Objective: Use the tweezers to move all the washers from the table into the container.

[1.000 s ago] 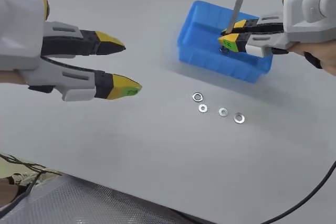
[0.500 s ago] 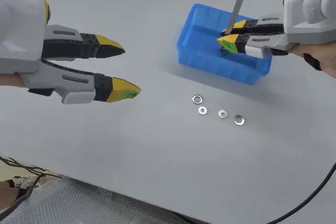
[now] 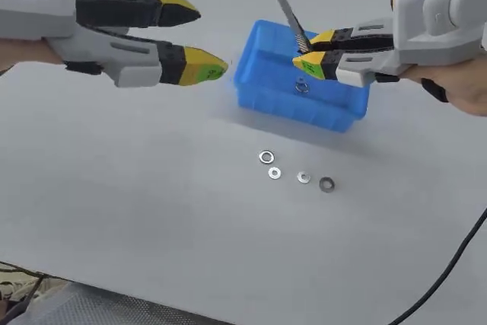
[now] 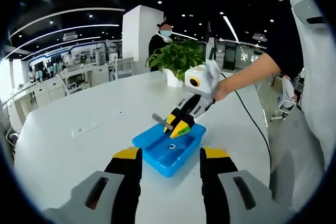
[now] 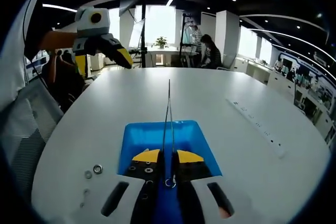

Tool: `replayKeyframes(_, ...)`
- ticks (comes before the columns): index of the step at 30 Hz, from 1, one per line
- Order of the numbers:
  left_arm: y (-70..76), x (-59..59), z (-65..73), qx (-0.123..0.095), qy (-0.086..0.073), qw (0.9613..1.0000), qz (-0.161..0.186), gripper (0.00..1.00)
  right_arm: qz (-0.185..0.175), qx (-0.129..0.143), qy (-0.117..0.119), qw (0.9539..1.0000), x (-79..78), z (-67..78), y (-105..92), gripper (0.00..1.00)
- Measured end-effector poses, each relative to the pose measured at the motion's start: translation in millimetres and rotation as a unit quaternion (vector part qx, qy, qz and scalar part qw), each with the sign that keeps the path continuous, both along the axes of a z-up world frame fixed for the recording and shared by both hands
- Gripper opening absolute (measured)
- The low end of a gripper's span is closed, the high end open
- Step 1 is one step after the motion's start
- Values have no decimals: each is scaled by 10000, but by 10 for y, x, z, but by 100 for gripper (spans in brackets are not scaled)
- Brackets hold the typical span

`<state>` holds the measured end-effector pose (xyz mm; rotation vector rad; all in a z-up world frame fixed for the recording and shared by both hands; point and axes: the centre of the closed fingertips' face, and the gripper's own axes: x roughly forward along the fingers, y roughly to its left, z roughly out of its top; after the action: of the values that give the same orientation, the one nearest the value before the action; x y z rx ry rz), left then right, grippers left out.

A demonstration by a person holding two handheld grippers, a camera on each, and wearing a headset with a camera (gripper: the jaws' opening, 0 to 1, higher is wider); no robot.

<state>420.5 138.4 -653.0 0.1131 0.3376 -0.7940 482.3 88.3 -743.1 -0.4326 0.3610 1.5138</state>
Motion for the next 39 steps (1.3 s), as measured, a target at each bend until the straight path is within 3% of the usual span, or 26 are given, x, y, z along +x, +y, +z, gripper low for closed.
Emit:
replayKeyframes(2,-75,212,-89,-33,13,10000,25,47,55,97,13,9999,-25,9,7,8)
replayKeyframes(5,-198,405,-241,36,137,9999,10,46,104,115,-14,9999,-63,-23,5,7)
replayKeyframes(7,-241,400,-333,61,316,9995,-34,46,63,104,-3,9999,-45,-41,-6,7)
replayKeyframes(9,-248,391,-381,164,302,9994,-60,46,63,184,39,9998,-55,-16,-3,7)
replayKeyframes(12,-214,368,-507,365,451,9983,-59,46,139,244,74,9996,-104,13,1,7)
replayKeyframes(19,-159,487,-627,493,550,9973,13,43,198,360,152,9990,-177,58,2,7)
replayKeyframes(24,-262,489,-711,781,583,9945,-376,34,304,378,191,9986,-251,73,-8,7)
replayKeyframes(31,-385,455,-647,506,659,9948,-589,28,329,457,248,9981,-272,110,-7,7)
replayKeyframes(39,-408,402,-620,395,760,9936,-730,20,401,523,307,9974,-311,135,-25,7)
